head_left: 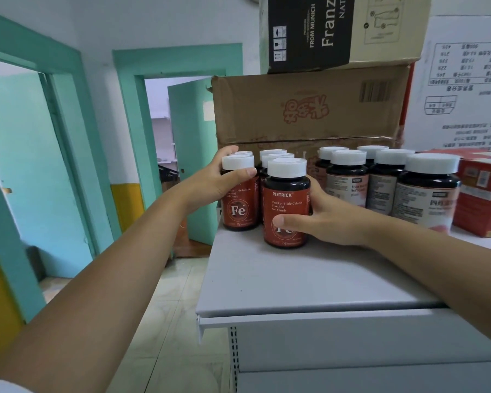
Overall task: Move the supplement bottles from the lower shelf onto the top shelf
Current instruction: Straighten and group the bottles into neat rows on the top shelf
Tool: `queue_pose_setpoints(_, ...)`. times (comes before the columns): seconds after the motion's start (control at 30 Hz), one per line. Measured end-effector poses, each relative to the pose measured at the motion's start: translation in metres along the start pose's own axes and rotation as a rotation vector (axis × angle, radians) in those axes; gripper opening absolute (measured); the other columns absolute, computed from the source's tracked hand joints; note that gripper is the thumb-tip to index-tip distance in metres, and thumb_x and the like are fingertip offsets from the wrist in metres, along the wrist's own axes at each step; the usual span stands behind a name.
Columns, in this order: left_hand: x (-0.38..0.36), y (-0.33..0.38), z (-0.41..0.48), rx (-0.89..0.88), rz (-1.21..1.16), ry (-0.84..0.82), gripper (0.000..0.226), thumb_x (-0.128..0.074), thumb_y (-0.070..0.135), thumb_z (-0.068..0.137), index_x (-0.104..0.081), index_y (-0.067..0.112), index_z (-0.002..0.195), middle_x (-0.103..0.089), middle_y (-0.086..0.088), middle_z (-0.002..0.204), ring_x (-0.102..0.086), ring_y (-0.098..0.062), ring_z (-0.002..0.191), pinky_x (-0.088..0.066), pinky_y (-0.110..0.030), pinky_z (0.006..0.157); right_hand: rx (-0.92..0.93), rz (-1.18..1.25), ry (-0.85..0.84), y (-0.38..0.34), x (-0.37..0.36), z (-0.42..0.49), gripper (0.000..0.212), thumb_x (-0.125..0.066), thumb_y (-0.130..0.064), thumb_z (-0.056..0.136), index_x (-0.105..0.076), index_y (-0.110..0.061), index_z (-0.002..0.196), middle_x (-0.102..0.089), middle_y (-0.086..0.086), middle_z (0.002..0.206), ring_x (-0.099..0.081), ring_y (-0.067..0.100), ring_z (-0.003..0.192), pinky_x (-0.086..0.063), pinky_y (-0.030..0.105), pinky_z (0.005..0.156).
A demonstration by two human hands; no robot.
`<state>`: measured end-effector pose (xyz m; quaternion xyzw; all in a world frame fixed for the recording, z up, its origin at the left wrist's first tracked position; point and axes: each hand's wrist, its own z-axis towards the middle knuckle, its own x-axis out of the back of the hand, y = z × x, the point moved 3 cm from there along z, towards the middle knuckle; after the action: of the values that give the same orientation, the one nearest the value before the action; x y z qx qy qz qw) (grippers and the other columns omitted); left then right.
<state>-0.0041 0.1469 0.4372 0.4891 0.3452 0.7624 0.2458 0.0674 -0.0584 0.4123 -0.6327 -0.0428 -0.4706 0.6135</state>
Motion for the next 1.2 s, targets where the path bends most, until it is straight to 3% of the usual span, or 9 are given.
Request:
queue_pose_setpoints(0.13, 0.008, 0.000, -0.002, -0.001, 0.055, -0.032, 0.115, -0.061, 0.085, 0.057, -0.018, 0.041, 0.154, -0.042, 0.005, 0.149, -0.050, -0.016, 0.129, -0.040, -0.044, 0.112, -0.029, -0.073, 0.001, -0.008, 0.001, -0.007, 0.103, -0.069, -0.048, 0.079, 0.000, -0.032, 0.153, -0.034, -0.020, 0.141, -0.039, -0.002, 0.122, -0.029, 0.018, 0.098)
queue_pose_setpoints(0.23, 0.021, 0.010, -0.006, -0.023, 0.167, 0.023, 0.119, -0.053, 0.090, 0.055, -0.021, 0.035, 0.155, -0.037, 0.001, 0.155, -0.045, -0.019, 0.134, -0.037, -0.047, 0.114, -0.055, -0.090, 0.047, -0.017, 0.008, -0.014, 0.101, -0.068, -0.049, 0.079, -0.004, -0.028, 0.154, -0.038, -0.017, 0.136, -0.039, 0.002, 0.121, -0.031, 0.020, 0.096)
queue_pose_setpoints(0.4, 0.041, 0.063, -0.018, -0.106, 0.368, 0.161, 0.101, -0.050, 0.088, 0.071, -0.027, 0.032, 0.153, -0.038, 0.003, 0.155, -0.045, -0.020, 0.131, -0.038, -0.044, 0.109, -0.074, -0.338, 0.059, -0.042, 0.044, -0.030, 0.121, -0.069, -0.080, 0.052, -0.021, -0.030, 0.151, -0.043, -0.009, 0.149, -0.047, 0.014, 0.128, -0.040, 0.038, 0.107)
queue_pose_setpoints(0.5, 0.030, 0.107, -0.015, -0.148, 0.486, 0.142, 0.077, -0.052, 0.072, 0.083, -0.037, 0.033, 0.149, -0.044, 0.004, 0.152, -0.045, -0.019, 0.130, -0.038, -0.037, 0.100, -0.020, -0.436, 0.086, -0.055, 0.080, -0.050, 0.092, -0.068, -0.060, 0.072, -0.029, -0.030, 0.150, -0.047, -0.011, 0.145, -0.048, 0.013, 0.128, -0.038, 0.038, 0.109)
queue_pose_setpoints(0.67, -0.029, 0.174, 0.001, -0.174, 0.642, 0.158, 0.057, -0.046, 0.063, 0.095, -0.050, 0.030, 0.141, -0.052, 0.003, 0.144, -0.048, -0.016, 0.121, -0.040, -0.036, 0.098, 0.079, -0.405, 0.225, -0.044, 0.150, -0.080, 0.067, -0.069, -0.048, 0.077, -0.048, -0.031, 0.139, -0.057, -0.012, 0.132, -0.054, 0.011, 0.118, -0.038, 0.033, 0.103)
queue_pose_setpoints(0.87, -0.113, 0.203, 0.038, -0.043, 0.682, 0.091, 0.054, -0.042, 0.054, 0.101, -0.051, 0.021, 0.143, -0.052, 0.000, 0.145, -0.050, -0.020, 0.127, -0.037, -0.033, 0.094, 0.090, -0.207, 0.319, 0.018, 0.176, -0.101, 0.087, -0.073, -0.054, 0.071, -0.036, -0.030, 0.145, -0.049, -0.014, 0.137, -0.049, 0.010, 0.123, -0.040, 0.031, 0.096)
queue_pose_setpoints(0.97, -0.134, 0.194, 0.057, 0.074, 0.707, 0.053, 0.059, -0.038, 0.050, 0.103, -0.045, 0.012, 0.148, -0.045, -0.006, 0.152, -0.045, -0.025, 0.136, -0.036, -0.034, 0.101, 0.083, -0.107, 0.226, 0.044, 0.160, -0.102, 0.074, -0.074, -0.044, 0.073, -0.040, -0.027, 0.136, -0.059, -0.009, 0.124, -0.057, 0.010, 0.112, -0.049, 0.034, 0.094)
queue_pose_setpoints(1.07, -0.139, 0.180, 0.067, 0.176, 0.703, 0.055, 0.061, -0.033, 0.049, 0.105, -0.037, 0.010, 0.152, -0.034, -0.008, 0.160, -0.034, -0.026, 0.145, -0.029, -0.039, 0.113, 0.099, 0.015, 0.167, 0.058, 0.146, -0.101, 0.054, -0.071, -0.032, 0.081, -0.034, -0.032, 0.121, -0.060, -0.012, 0.110, -0.059, 0.001, 0.096, -0.049, 0.018, 0.074)
queue_pose_setpoints(1.2, -0.141, 0.167, 0.068, 0.233, 0.677, 0.069, 0.060, -0.030, 0.047, 0.105, -0.036, 0.010, 0.152, -0.031, -0.008, 0.161, -0.032, -0.026, 0.146, -0.027, -0.038, 0.114, 0.083, 0.043, 0.104, 0.066, 0.132, -0.095, 0.066, -0.075, -0.037, 0.071, -0.039, -0.024, 0.124, -0.064, -0.008, 0.106, -0.064, 0.003, 0.092, -0.056, 0.026, 0.078)
